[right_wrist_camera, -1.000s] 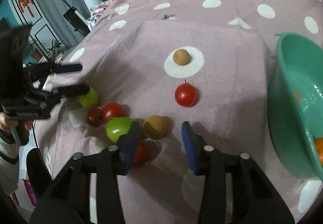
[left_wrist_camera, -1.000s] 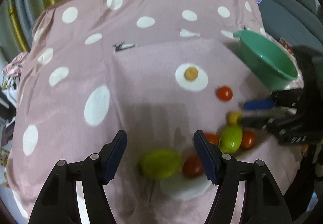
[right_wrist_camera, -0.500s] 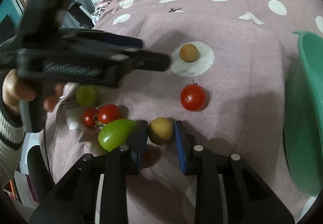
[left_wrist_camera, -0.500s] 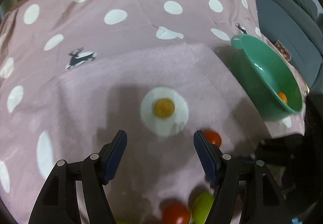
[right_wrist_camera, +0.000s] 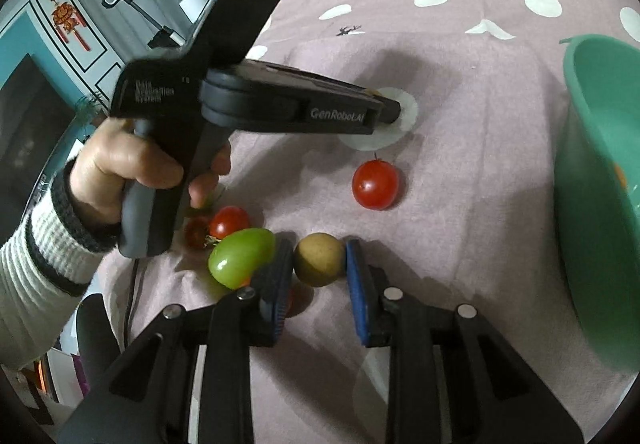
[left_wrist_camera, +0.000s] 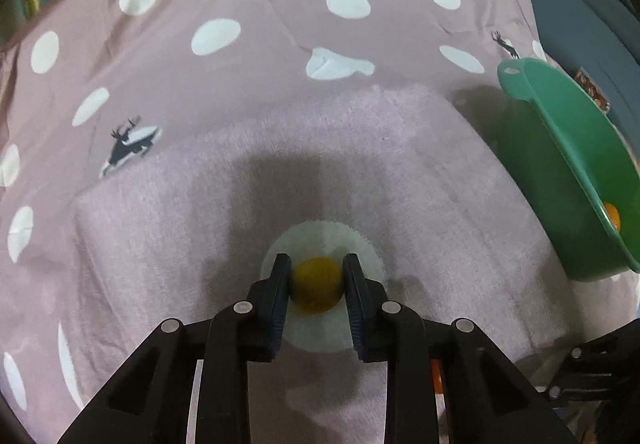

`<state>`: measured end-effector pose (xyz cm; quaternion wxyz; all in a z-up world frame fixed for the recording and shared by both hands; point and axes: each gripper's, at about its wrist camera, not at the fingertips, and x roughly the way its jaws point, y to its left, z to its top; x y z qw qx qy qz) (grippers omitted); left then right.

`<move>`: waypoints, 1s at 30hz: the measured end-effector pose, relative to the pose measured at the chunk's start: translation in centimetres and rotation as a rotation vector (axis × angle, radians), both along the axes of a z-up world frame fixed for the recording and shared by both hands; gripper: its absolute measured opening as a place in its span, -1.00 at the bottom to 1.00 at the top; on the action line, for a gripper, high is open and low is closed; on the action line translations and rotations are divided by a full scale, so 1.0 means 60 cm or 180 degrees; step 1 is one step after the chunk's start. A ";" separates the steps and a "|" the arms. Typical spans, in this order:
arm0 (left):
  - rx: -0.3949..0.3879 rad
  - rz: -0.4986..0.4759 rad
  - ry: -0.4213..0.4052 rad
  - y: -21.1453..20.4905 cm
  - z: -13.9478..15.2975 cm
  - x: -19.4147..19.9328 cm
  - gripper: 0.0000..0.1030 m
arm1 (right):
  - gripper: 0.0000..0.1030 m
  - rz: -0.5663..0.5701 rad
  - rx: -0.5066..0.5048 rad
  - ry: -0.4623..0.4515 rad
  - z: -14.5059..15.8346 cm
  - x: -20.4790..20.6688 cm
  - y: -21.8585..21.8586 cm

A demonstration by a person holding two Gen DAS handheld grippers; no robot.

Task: Organize fruits
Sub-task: 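Grasp a brown kiwi with the right tool while the left tool grasps a small yellow fruit, then carry both held fruits over the green bowl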

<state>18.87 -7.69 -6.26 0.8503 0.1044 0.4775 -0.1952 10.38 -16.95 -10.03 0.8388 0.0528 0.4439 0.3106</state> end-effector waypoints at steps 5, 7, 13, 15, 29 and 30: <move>-0.0245 -0.0041 -0.0214 0.020 0.053 -0.061 -0.49 | -0.47 -0.0031 0.0126 -0.0205 0.037 -0.018 -0.015; -0.0318 -0.0027 -0.0290 0.032 0.078 -0.087 -0.49 | -0.47 -0.0072 0.0163 -0.0324 0.056 -0.033 -0.026; -0.0398 0.0051 -0.0455 0.050 0.131 -0.145 -0.49 | -0.46 -0.0253 0.0214 -0.0539 0.084 -0.054 -0.058; -0.0404 0.0060 -0.0490 0.048 0.139 -0.159 -0.49 | -0.46 -0.0295 0.0263 -0.0595 0.093 -0.061 -0.073; -0.0403 0.0014 -0.0629 -0.023 0.173 -0.201 -0.49 | -0.46 -0.0838 0.0249 -0.0973 0.142 -0.081 -0.160; -0.0412 0.0020 -0.0633 -0.028 0.174 -0.203 -0.49 | -0.46 -0.0891 0.0239 -0.0989 0.142 -0.082 -0.167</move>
